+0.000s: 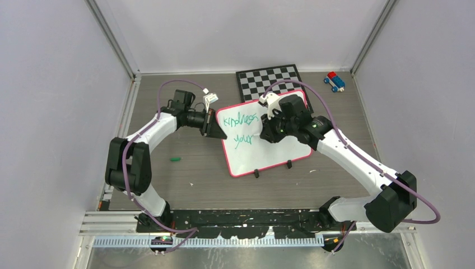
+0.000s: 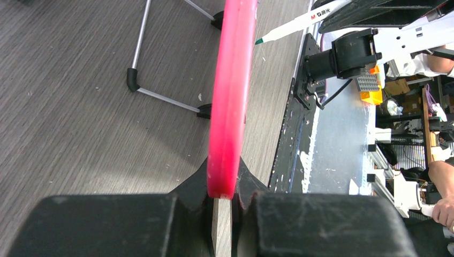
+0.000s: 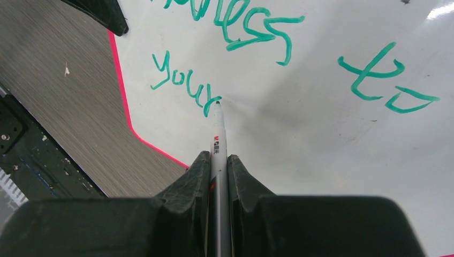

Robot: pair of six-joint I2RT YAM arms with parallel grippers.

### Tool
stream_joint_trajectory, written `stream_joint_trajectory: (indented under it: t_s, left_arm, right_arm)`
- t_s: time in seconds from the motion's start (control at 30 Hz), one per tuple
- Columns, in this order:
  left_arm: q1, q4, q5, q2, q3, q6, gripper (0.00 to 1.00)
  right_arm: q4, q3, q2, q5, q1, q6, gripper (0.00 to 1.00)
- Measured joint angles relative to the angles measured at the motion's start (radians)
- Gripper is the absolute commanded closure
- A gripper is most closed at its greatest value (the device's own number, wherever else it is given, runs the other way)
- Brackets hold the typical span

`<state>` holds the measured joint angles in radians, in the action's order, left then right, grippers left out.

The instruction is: Write a sentence on the whiteboard

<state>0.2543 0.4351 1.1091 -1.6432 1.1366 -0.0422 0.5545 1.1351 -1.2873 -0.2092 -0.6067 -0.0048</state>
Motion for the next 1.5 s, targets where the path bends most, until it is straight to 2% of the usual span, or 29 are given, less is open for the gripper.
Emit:
stream_joint_trajectory:
  t_s: [0.53, 1.5]
  left_arm:
    - [0.0, 0.0, 0.0, 0.0, 0.0, 0.0, 1.0]
    - [0.0, -0.004, 0.002, 0.0, -0.002, 0.0, 1.0]
  right_arm:
    - [-0.001, -0.013, 0.0, -0.032, 0.0, 0.0, 1.0]
    - [-0.005, -0.013, 0.0, 0.042, 0.0, 0.0, 1.0]
